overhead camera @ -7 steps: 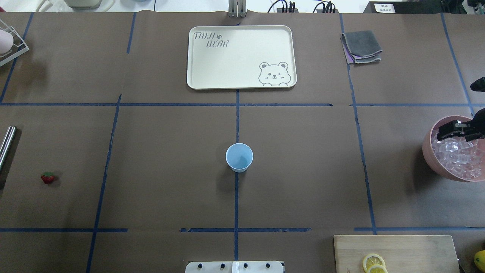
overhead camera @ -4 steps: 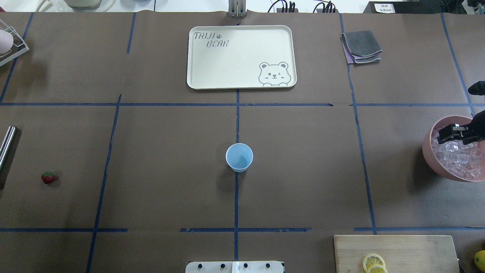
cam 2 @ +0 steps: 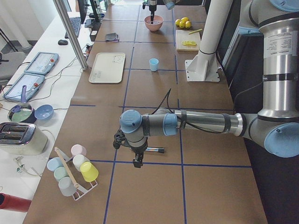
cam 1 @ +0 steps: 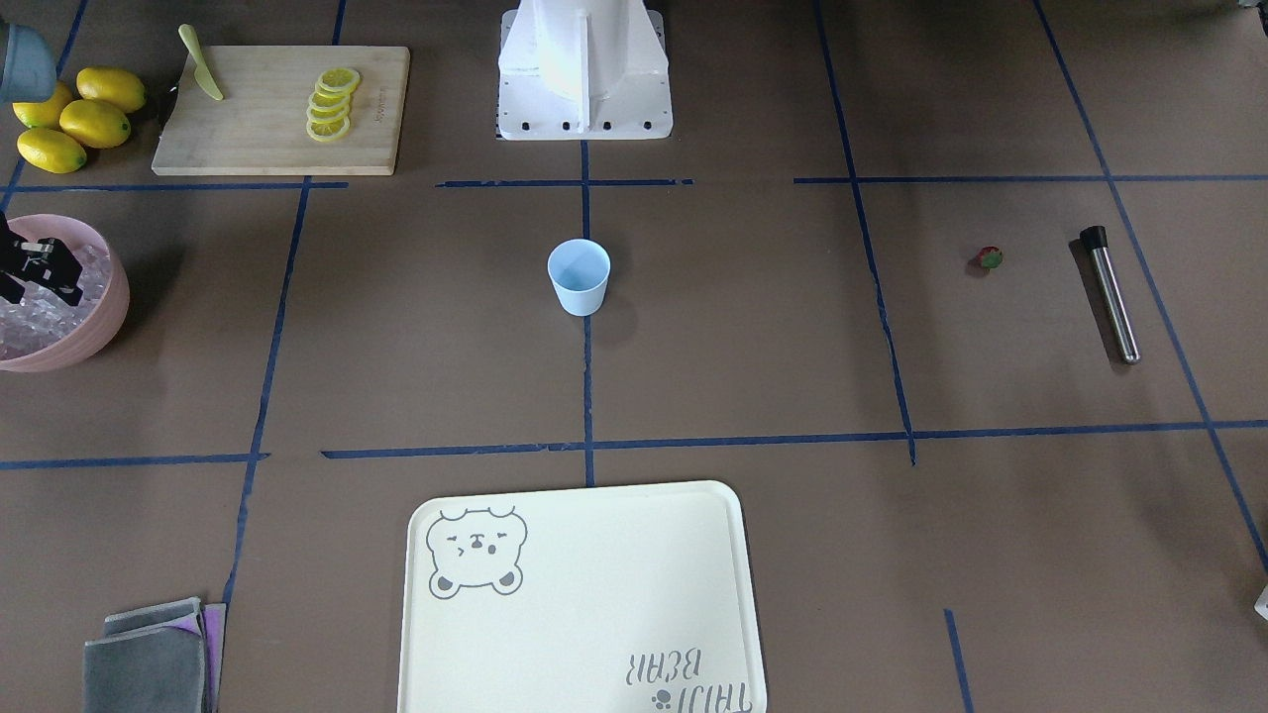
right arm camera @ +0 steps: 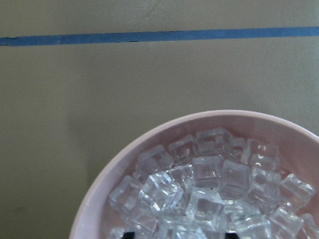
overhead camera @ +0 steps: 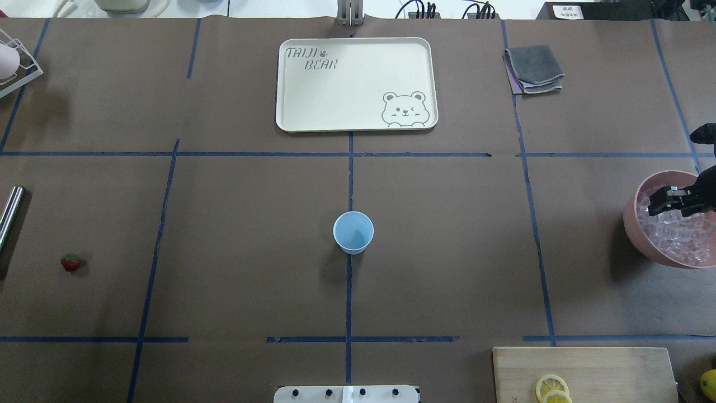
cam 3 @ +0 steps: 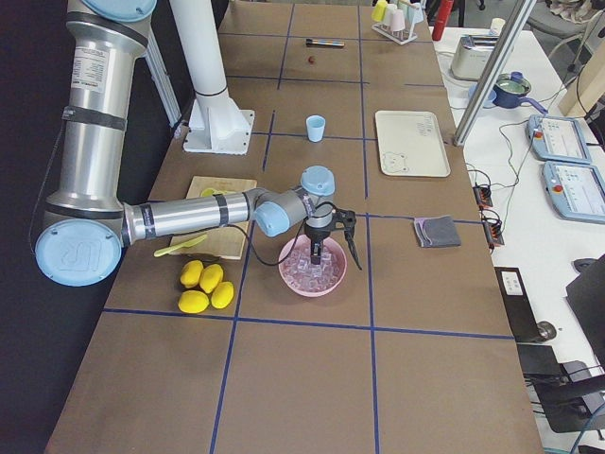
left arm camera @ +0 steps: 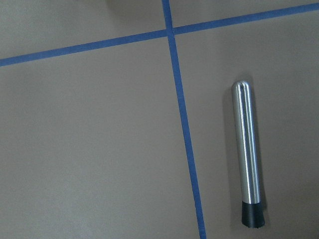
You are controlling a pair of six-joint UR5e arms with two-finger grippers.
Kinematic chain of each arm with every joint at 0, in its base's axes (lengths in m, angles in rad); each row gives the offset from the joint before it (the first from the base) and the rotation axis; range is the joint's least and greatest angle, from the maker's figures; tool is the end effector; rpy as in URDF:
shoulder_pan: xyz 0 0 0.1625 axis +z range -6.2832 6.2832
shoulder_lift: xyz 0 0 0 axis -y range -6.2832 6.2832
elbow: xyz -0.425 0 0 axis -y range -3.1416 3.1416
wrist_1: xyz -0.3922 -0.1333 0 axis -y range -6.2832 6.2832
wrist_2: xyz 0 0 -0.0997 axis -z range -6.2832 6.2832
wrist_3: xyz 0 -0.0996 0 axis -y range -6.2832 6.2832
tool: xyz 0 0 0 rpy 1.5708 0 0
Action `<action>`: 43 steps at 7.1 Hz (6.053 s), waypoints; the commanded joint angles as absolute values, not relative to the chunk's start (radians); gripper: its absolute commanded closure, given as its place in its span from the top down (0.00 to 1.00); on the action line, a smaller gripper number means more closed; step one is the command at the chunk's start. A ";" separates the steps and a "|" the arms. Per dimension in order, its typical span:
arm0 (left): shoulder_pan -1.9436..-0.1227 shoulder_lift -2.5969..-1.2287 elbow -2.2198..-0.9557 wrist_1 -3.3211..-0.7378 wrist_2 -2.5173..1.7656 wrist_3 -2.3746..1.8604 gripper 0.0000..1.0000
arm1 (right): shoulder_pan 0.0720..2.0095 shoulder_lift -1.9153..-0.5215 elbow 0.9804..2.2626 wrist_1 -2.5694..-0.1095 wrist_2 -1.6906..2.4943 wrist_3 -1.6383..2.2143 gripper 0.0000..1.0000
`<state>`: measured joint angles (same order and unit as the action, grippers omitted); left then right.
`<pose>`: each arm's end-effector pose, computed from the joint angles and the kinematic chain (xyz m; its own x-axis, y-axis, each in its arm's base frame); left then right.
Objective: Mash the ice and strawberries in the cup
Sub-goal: 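Lower the right gripper into the pink bowl and grasp an ice cube, then carry the ice cube with the right gripper over the blue cup and release, then move the right gripper back to the pink bowl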
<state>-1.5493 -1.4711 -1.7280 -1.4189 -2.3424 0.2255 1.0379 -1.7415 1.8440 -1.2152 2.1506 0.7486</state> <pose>-0.0543 -0.4430 0.6433 0.6951 0.1735 -0.6977 -0.1814 0.9814 0.0634 -0.1579 -0.4226 0.5718 0.7479 0.0615 0.6610 -0.0728 0.9973 -0.0104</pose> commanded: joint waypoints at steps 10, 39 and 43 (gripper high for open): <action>-1.549 -1.474 -1.729 -1.419 -2.342 0.225 1.00 | 1.032 -1.733 1.874 -1.224 2.166 0.738 0.03; -1.548 -1.474 -1.733 -1.420 -2.345 0.230 1.00 | 0.996 -1.414 2.019 -1.694 2.138 0.586 1.00; -1.546 -1.474 -1.733 -1.419 -2.349 0.232 1.00 | 1.135 -1.768 1.946 -1.315 2.226 0.342 1.00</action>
<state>-1.5463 -1.4741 -1.7334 -1.4190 -2.3481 0.2316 1.1225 -1.6689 1.9931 -1.4862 2.2156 0.3609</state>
